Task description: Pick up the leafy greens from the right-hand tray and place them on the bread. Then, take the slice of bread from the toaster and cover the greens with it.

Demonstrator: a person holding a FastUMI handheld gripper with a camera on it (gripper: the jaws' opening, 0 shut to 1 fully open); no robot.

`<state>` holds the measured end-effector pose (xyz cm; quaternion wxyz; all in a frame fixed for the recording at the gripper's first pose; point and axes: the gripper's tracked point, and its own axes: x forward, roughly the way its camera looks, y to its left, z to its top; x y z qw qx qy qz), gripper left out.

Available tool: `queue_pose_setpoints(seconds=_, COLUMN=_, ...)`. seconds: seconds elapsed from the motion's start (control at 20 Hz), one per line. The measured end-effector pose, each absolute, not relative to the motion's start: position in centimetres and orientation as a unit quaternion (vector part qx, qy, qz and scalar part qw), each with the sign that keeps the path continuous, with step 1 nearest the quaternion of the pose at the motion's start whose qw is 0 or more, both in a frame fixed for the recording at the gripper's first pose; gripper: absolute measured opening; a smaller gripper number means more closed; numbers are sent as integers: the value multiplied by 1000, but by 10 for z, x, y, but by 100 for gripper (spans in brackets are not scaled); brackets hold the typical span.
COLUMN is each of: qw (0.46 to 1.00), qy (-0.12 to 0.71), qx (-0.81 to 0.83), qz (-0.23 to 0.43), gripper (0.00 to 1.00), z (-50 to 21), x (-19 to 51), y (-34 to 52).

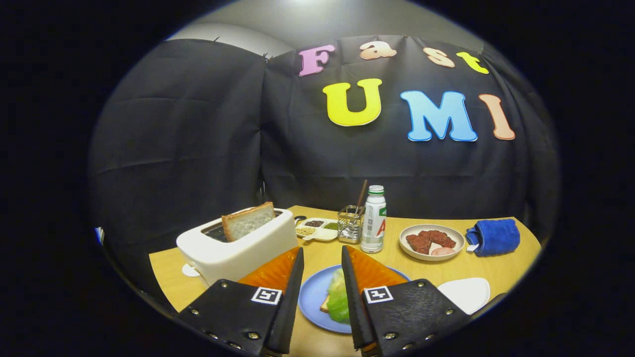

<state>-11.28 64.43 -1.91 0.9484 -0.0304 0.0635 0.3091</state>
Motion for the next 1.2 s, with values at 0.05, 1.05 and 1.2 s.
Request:
queue_pose_setpoints(seconds=0.05, qw=945, qy=64, qx=-23, qz=319, gripper=46, z=-18, x=-119, y=654)
queue_pose_setpoints(seconds=1.05, qw=936, qy=58, qx=-43, qz=344, gripper=46, z=-19, x=-137, y=773)
queue_pose_setpoints(seconds=1.2, qw=940, qy=64, qx=-44, qz=331, gripper=46, z=-24, x=-129, y=779)
